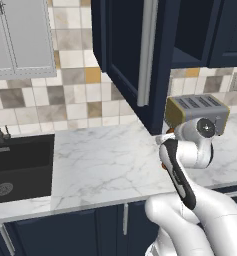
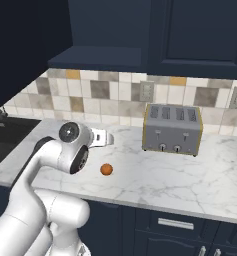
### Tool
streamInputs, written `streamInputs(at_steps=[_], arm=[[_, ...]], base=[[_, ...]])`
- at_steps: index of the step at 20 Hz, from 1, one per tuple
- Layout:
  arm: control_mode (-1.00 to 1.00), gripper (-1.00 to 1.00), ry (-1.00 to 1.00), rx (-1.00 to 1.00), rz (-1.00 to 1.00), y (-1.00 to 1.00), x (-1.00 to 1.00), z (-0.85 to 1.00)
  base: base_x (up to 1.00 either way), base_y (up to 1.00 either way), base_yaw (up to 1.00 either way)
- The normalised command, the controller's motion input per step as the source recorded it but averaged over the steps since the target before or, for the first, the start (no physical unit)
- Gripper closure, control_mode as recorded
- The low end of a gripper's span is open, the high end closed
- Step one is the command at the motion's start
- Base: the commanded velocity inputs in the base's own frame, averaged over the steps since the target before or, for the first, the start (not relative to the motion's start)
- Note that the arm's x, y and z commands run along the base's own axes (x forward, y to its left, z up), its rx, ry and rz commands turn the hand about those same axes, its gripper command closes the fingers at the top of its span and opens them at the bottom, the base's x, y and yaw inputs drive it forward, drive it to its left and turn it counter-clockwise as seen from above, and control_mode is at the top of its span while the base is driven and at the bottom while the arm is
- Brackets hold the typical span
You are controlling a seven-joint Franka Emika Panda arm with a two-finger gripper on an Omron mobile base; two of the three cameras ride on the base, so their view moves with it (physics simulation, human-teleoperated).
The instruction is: Pick the apple, tangerine from the counter and place them in the cabinet. Then close the cabinet.
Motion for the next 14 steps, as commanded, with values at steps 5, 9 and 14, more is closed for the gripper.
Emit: streamInputs(at_steps=[5,9,14], arm=[[-1.00,1.00,-0.05,0.00,-0.07,-0.03,0.00,1.00],[-1.00,1.00,0.00,0.00,-0.10,-0.01,0.00,1.00],[-1.00,1.00,-0.02,0.00,-0.11,-0.03,0.00,1.00]], base=[[0.00,0.00,0.00],[0.00,0.00,0.00],[0.00,0.00,0.00]])
